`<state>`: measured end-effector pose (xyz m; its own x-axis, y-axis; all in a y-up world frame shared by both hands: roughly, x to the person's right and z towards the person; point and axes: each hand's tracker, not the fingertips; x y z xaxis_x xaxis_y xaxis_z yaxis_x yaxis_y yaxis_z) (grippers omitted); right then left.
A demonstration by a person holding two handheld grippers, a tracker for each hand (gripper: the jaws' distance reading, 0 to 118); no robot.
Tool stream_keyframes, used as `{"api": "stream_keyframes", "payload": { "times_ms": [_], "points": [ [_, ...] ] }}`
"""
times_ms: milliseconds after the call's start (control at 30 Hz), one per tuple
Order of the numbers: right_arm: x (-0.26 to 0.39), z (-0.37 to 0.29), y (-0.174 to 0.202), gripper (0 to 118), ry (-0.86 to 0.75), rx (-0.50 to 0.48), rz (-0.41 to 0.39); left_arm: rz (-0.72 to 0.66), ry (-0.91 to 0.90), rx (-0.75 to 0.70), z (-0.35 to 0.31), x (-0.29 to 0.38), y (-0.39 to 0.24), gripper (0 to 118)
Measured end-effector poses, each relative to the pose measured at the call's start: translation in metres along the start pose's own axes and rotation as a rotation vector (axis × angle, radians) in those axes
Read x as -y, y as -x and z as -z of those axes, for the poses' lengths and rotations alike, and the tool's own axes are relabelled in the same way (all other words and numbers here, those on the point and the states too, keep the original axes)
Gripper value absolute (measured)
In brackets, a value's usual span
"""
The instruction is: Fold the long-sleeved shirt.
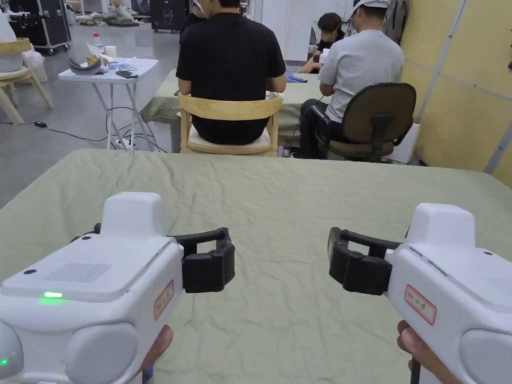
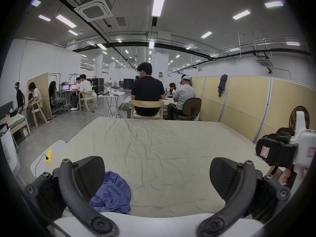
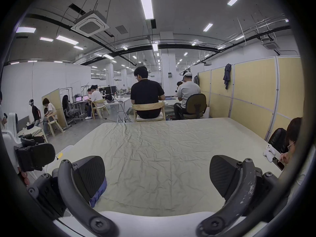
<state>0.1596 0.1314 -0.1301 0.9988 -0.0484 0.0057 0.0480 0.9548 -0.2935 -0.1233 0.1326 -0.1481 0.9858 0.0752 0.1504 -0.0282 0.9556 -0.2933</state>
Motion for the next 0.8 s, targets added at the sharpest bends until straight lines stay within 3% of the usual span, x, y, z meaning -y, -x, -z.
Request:
{"api": "stream_keyframes", "payload": {
  "times_ms": [800],
  "points": [
    [0.0016,-0.0031,0.0004,118,-0.002,-0.008,-0.006,0.006,0.020,0.022,0.0003,0.0058,0.0007,118]
  ]
}}
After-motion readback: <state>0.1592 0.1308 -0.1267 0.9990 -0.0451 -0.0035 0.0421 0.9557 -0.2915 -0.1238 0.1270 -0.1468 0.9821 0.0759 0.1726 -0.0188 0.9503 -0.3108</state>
